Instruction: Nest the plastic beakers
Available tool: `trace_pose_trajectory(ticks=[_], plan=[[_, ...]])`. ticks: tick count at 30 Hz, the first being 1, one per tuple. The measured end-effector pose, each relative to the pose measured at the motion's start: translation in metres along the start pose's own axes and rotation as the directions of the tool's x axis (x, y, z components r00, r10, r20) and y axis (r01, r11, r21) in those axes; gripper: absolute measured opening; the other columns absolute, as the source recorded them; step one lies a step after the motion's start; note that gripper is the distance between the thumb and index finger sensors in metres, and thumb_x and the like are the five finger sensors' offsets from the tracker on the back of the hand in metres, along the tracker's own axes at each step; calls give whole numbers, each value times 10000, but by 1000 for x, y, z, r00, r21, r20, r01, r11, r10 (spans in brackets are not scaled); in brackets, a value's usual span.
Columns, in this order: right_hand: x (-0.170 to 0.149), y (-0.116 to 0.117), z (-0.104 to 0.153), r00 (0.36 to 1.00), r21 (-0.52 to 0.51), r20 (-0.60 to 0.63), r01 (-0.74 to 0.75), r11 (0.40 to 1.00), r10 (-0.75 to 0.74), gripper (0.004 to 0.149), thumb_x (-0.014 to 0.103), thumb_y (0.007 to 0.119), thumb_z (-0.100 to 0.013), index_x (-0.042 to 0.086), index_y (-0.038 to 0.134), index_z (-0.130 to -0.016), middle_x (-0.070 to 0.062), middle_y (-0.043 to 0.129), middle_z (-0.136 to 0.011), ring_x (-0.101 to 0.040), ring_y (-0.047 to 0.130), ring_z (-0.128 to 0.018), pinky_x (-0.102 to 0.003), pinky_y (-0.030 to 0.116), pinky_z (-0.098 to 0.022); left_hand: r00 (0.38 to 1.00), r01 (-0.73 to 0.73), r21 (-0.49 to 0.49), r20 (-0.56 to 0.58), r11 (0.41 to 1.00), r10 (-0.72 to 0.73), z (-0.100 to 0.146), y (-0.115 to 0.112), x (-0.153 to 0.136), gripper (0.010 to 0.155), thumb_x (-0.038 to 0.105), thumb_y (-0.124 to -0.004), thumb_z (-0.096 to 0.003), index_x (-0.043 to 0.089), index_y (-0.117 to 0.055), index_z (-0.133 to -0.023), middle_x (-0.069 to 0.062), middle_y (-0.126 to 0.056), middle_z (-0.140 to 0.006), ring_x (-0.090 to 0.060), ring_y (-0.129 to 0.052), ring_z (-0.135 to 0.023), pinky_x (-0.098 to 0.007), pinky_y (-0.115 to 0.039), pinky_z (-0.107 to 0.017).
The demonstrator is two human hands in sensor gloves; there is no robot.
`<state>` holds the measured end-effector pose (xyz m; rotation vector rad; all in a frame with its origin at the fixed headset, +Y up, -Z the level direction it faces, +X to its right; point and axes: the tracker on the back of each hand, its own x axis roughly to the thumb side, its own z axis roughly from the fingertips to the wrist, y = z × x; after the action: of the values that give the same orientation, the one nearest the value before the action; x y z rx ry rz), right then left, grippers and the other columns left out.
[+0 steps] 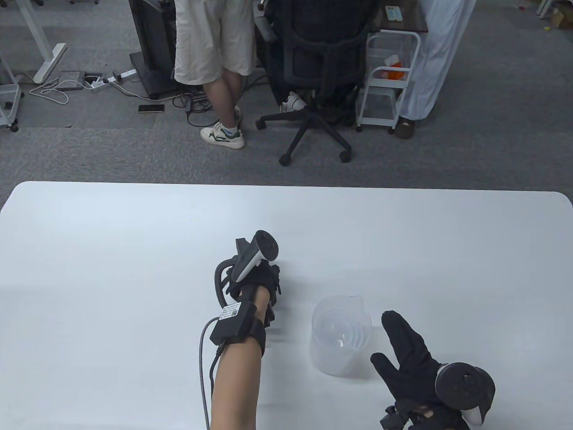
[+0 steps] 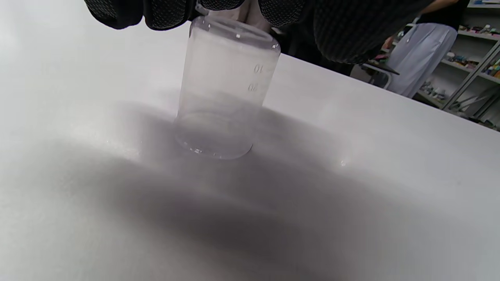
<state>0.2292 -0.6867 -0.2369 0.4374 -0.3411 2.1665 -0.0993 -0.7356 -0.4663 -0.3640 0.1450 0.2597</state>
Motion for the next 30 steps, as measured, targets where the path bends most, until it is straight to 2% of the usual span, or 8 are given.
trace_pose_trajectory(ticks=[5,9,16,25,30], plan=[[0,0,1,1000,2,-3,-7,1000,7,762,562,712,-489,129,429,-1048,-179,500,-1143,-468,582,-970,-600,552,-662,999,31,-11,-13,999,-31,-5,-7,0,630,425,-703,-485,268,-484,-1054,-174,-376,-1127,-486,-672,-963,-558,-656,-660],[0,0,1,1000,-1,-8,-5,1000,5,756,559,711,-491,129,430,-1047,-179,502,-1142,-468,583,-970,-599,554,-661,999,50,21,-14,999,-49,-7,-9,1,597,374,-712,-481,256,-526,-1036,-184,-454,-1100,-446,-754,-916,-519,-706,-633],[0,1,0,1000,3,-14,-5,1000,5,754,552,713,-492,127,428,-1046,-181,502,-1141,-467,587,-967,-592,559,-662,999,33,67,10,997,-33,-4,-6,1,593,362,-711,-474,238,-540,-1029,-169,-527,-1070,-445,-774,-903,-515,-721,-625],[1,4,-1,1000,13,-15,3,1000,-3,754,546,718,-492,124,428,-1045,-187,503,-1138,-468,590,-965,-588,563,-662,983,-144,166,136,976,121,30,24,0,601,354,-693,-477,219,-518,-1036,-177,-519,-1073,-450,-764,-914,-512,-726,-625],[2,5,-4,1000,18,-7,-6,1000,6,754,544,720,-493,123,427,-1045,-188,506,-1137,-467,595,-963,-586,567,-661,930,-313,184,260,932,261,63,41,1,604,349,-685,-479,208,-509,-1039,-181,-514,-1075,-453,-759,-918,-513,-726,-626]])
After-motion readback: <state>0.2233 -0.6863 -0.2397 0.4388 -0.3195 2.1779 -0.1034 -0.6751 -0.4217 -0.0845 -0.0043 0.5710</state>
